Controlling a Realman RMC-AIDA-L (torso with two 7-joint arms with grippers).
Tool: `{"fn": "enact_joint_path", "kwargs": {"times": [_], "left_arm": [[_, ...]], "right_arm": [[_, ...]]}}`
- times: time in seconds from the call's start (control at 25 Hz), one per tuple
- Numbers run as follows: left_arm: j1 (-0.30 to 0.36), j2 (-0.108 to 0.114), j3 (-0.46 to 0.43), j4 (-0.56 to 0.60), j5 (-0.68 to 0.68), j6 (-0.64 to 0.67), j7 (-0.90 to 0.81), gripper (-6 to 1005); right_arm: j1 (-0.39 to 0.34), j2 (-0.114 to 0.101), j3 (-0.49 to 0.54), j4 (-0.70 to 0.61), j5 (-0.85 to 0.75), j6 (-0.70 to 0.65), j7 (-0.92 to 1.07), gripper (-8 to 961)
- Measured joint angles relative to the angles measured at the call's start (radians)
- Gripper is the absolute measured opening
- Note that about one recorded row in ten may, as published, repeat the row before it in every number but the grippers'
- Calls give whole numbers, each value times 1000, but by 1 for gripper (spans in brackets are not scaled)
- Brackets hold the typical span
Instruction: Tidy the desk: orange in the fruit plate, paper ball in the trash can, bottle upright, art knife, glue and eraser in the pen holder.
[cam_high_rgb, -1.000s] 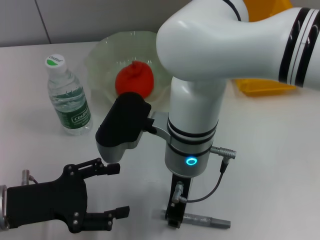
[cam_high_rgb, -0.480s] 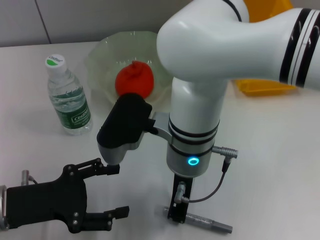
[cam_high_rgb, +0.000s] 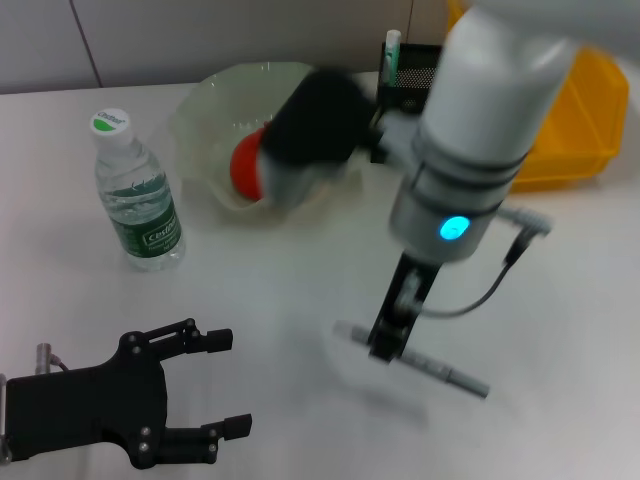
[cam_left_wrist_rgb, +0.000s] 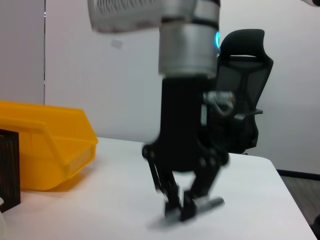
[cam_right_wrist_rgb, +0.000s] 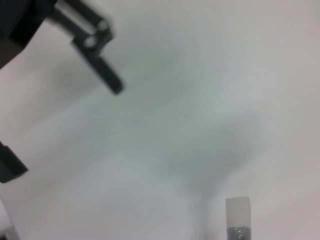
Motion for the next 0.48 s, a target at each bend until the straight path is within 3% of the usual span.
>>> {"fn": "enact_joint_path", "kwargs": {"times": [0.24, 0.36, 0.4, 0.48], "left_arm": [[-4, 0, 4, 1, 2, 0, -2, 861], [-2, 0, 5, 1, 2, 0, -1, 861], [-2, 0, 5, 1, 2, 0, -1, 861], [-1, 0, 5, 1, 2, 0, -1, 861]], "right_arm": [[-45, -8, 339, -140, -152, -111, -120, 144], [-47, -27, 515, -177, -218, -105, -205, 145], [-47, -45, 613, -184, -230, -70, -265, 144], [-47, -53, 649, -184, -232, -47, -290, 143]]}}
